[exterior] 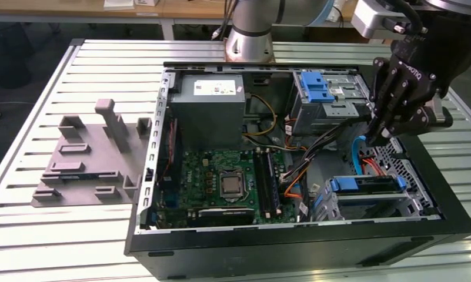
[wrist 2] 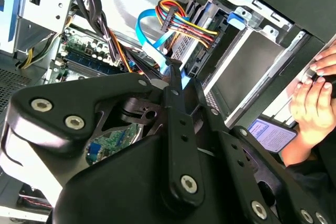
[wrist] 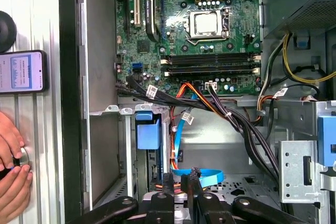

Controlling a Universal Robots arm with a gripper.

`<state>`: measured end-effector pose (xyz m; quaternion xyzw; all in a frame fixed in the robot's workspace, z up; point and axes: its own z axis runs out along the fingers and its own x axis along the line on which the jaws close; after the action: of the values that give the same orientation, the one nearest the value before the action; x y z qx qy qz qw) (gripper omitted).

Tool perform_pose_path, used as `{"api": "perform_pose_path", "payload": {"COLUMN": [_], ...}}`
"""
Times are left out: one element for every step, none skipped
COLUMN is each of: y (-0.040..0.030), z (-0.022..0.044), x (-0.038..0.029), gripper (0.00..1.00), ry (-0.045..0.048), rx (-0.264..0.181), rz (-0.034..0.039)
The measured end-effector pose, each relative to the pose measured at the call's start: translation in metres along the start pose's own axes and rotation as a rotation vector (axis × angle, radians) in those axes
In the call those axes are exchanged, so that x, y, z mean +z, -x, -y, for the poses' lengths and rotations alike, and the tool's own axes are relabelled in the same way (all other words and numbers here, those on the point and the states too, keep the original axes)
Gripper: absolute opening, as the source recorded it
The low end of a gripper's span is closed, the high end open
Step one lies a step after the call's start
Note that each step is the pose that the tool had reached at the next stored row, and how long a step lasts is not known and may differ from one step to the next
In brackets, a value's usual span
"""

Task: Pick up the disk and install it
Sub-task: 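Insert the second disk wire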

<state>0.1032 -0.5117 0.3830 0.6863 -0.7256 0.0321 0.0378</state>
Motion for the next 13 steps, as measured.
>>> {"api": "perform_pose_path", "payload": {"y": [0.0000,0.0000,0.0000,0.0000,0.0000,-0.0001,-0.0003,-0.0004,-0.0004,-0.0001,0.0002,0.0005,0.0008], "z": [0.0000,0.0000,0.0000,0.0000,0.0000,0.0000,0.0000,0.0000,0.0000,-0.0001,-0.0001,-0.0001,-0.0001], "x": [0.0002,0.0003,0.0003,0.0004,0.0003,-0.0009,-0.0027,-0.0044,-0.0055,-0.0057,-0.0057,-0.0058,-0.0054], "gripper": [0.25,0.25,0.25,0.25,0.25,0.25,0.25,0.25,0.25,0.25,0.25,0.25,0.25], "ry": [0.0000,0.0000,0.0000,0.0000,0.0000,0.0000,0.0000,-0.0001,-0.0001,-0.0001,0.0000,0.0000,0.0000], "rx": [0.000,0.000,0.000,0.000,0.000,0.000,0.000,0.000,0.000,0.000,0.000,0.000,0.000], "rz": [0.0000,0.0000,-0.0001,-0.0001,-0.0001,-0.0001,0.0001,0.0000,0.0000,0.0002,0.0002,-0.0001,0.0000]}}
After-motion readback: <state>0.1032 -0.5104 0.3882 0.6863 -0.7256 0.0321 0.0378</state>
